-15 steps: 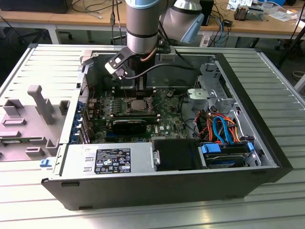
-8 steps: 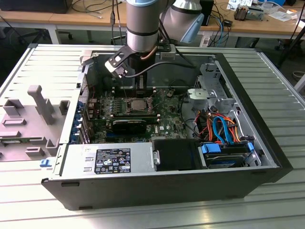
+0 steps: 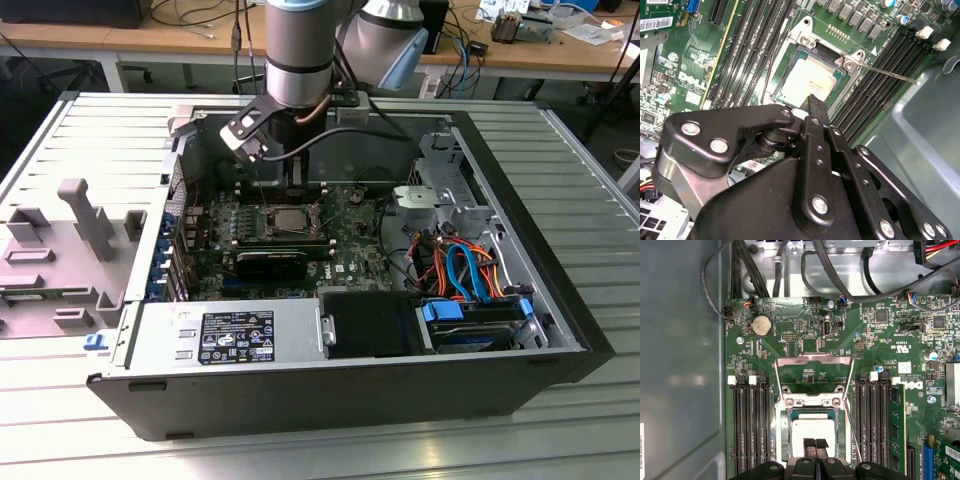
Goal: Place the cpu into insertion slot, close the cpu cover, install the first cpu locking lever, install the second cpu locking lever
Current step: 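Close the cpu cover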
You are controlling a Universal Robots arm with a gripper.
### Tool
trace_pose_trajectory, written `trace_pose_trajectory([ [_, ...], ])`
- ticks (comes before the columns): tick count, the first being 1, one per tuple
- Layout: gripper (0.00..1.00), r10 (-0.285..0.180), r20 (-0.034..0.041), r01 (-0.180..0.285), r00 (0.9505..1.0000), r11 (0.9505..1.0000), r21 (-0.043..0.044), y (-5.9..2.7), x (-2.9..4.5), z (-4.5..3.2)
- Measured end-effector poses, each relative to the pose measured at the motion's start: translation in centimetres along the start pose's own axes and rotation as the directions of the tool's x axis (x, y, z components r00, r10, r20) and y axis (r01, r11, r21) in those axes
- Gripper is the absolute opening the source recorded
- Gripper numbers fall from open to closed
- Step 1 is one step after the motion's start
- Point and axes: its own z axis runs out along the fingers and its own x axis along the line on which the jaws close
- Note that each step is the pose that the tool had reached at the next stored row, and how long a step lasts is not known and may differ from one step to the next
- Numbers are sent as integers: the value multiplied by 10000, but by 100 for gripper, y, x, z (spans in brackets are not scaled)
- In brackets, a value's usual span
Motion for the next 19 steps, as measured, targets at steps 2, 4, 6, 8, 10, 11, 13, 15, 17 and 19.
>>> trace_pose_trajectory([
  [2, 11, -1, 0, 1, 10000, 10000, 0, 1, 0, -10],
  [4, 11, 0, -1, 0, 10000, 10000, -1, 1, 0, -17],
  [6, 11, 0, 0, 0, 10000, 10000, 0, 1, 0, -25],
  [8, 11, 0, 1, 0, 10000, 10000, 1, 1, 0, -31],
  [10, 11, 0, 0, 0, 10000, 10000, 0, 2, 0, -37],
  [11, 11, 0, 0, 0, 10000, 10000, 0, 2, 0, -41],
  [13, 11, 0, 1, 0, 10000, 10000, 0, 2, 0, -49],
  [15, 11, 0, 0, 0, 10000, 10000, 0, 3, 0, -58],
  [17, 11, 0, -1, 0, 10000, 10000, -1, 4, 0, -63],
  [19, 11, 0, 0, 0, 10000, 10000, 0, 5, 0, -70],
])
